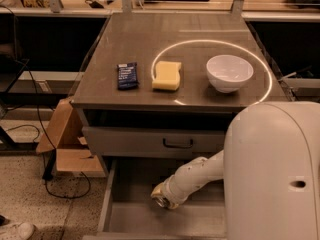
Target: Pick green can from middle drawer and place on counter
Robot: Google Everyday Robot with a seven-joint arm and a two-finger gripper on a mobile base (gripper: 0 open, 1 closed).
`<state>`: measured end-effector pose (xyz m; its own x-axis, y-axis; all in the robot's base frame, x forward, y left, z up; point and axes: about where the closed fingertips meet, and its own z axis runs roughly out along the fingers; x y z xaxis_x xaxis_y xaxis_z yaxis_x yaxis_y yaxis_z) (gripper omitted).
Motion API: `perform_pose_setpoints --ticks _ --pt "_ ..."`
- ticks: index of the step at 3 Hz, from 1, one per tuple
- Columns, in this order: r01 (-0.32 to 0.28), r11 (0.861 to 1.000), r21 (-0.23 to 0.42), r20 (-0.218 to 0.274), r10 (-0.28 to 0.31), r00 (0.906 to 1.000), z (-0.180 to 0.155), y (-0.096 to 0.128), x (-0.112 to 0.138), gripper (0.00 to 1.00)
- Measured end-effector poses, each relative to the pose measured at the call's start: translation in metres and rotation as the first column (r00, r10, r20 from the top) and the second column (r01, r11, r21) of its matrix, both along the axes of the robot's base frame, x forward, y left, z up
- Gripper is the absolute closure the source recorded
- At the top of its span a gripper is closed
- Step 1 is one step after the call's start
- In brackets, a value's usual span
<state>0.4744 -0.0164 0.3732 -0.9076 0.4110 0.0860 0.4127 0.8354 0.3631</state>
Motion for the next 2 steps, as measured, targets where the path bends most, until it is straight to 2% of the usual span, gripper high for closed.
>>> perform_pose_setpoints --ticks 2 --pt "0.079 0.997 -0.018 -0.036 -0.08 0.9962 0.018 -0.046 -0.038 1.0"
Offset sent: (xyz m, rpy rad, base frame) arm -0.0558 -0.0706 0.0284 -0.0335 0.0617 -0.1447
